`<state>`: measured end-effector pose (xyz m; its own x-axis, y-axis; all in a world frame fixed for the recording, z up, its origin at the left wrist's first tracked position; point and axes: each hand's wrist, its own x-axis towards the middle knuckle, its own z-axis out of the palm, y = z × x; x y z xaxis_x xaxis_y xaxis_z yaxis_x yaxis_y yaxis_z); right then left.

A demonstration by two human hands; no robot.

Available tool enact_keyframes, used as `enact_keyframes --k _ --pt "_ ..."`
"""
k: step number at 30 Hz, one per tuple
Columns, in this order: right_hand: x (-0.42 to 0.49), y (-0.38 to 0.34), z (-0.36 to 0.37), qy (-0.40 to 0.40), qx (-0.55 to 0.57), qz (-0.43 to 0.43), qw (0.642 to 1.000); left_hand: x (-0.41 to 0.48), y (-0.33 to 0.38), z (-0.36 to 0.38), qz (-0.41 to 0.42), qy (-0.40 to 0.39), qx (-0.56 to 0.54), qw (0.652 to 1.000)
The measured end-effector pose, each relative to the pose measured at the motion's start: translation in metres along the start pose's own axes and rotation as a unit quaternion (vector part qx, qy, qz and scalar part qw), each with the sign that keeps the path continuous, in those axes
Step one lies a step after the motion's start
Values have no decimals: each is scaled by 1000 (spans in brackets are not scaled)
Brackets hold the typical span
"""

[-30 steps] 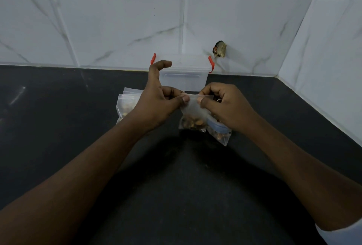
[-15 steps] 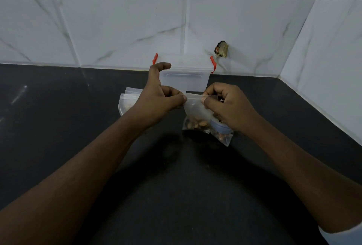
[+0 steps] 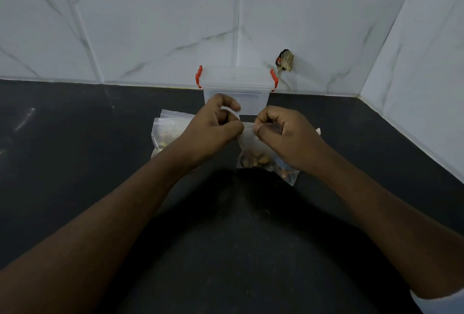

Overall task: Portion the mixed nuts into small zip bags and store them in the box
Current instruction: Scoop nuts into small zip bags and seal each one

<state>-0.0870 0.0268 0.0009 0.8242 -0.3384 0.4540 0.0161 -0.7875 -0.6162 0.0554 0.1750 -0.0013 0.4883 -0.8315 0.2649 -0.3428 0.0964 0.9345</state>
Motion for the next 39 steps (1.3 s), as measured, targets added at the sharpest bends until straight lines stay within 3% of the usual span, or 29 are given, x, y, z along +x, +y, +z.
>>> enact_keyframes --k 8,16,39 --pt "-2 -4 -3 11 -27 -21 999 -1 2 -8 43 -33 105 993" --pt "1 2 -8 -11 -45 -5 999 2 -2 -12 30 -3 104 994" --pt "4 10 -24 -18 -45 55 997 6 -2 -24 57 -14 184 981"
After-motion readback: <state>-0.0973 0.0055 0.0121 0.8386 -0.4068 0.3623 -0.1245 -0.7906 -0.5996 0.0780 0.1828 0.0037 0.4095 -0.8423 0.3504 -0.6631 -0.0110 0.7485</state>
